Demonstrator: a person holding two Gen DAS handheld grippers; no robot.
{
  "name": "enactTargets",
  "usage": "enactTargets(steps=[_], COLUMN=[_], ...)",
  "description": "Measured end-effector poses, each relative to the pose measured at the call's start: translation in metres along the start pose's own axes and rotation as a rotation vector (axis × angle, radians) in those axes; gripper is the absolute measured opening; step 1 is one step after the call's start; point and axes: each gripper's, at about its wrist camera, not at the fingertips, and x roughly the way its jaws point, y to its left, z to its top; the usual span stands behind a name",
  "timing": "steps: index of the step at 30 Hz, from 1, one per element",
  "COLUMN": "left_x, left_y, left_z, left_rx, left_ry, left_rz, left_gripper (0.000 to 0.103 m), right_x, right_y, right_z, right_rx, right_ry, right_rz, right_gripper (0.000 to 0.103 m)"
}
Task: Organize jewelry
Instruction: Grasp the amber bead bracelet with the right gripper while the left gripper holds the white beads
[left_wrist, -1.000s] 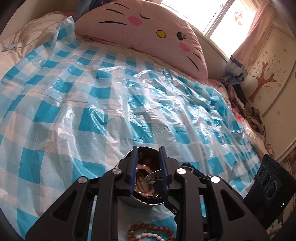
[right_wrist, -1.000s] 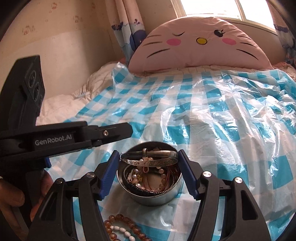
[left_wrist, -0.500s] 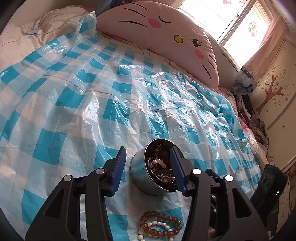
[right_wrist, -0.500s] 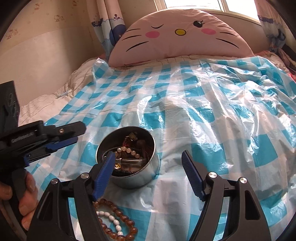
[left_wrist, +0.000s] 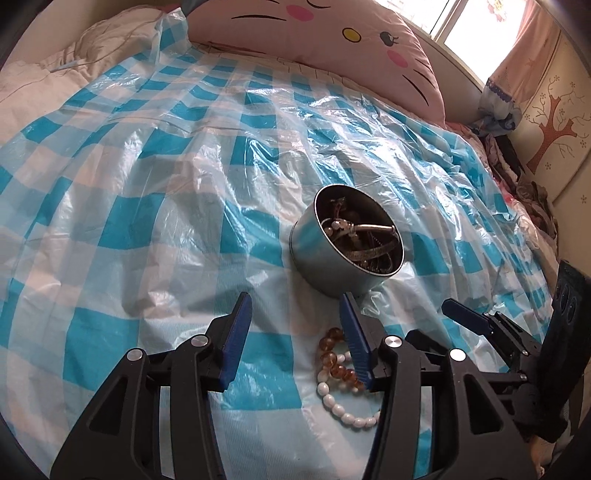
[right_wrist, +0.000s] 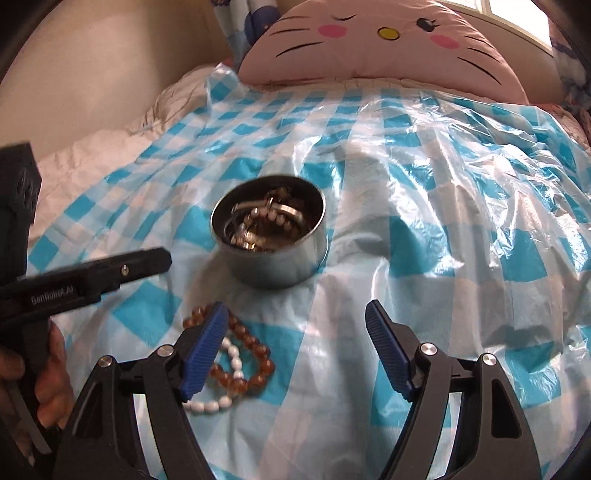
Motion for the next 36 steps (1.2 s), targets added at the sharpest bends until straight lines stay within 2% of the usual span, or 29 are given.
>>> enactTargets(steps=[4,10,16,21,24,26,28,30,31,33,35,36], left_x=[-0.003,-0.005,0.008,0.027,0.030,0.029,0.030,0.031,0.031,0.031,0.032,0.032], left_y=[-0.004,-0.024,-0.050,-0.072,-0.081,-0.084,-0.084,-0.084,-0.083,-0.081,-0.079,-0.078], left_z=[-0.009,-0.021,-0.030,-0.044,-0.051,-0.052,-0.051,-0.050,-0.049,-0.048,-0.047,-0.047], left_rx=[0.018,0.123,0.245,0.373,0.438,0.448,0.435,0.433,0.431,0.419,0.409,0.407], left_ry=[0.015,0.052,0.125,0.213,0.210,0.195,0.190,0.188,0.185,0.184,0.191,0.198], left_rz=[0.001,-0.024,-0.024,0.038,0.092,0.108,0.102,0.099,0.098,0.091,0.077,0.064], left_gripper=[0.047,0.051,0.051,0.051,0.051,0.051,0.051,0.051,0.051,0.046,0.038,0.030], right_x=[0.007,0.024,0.010,0.002,-0.009,-0.021,-0.030,-0.030,-0.027,-0.017,-0.008,-0.004], right_y=[0.008,0.013,-0.009,-0.012,-0.018,-0.021,-0.018,-0.016,-0.016,-0.017,-0.018,-0.020], right_z=[-0.002,-0.013,-0.025,-0.030,-0.032,-0.034,-0.033,-0.030,-0.029,-0.028,-0.030,-0.033], right_rx=[-0.070,-0.178,-0.104,-0.153,-0.169,-0.149,-0.150,-0.132,-0.118,-0.097,-0.095,-0.088], right_ry=[0.052,0.146,0.149,0.142,0.131,0.090,0.044,0.034,0.039,0.079,0.114,0.130], right_rz=[-0.069,-0.152,-0.217,-0.303,-0.359,-0.314,-0.197,-0.065,-0.017,0.029,0.044,0.050], right_gripper=[0.074,0.074,0.074,0.077,0.077,0.077,0.077,0.075,0.072,0.045,0.038,0.038])
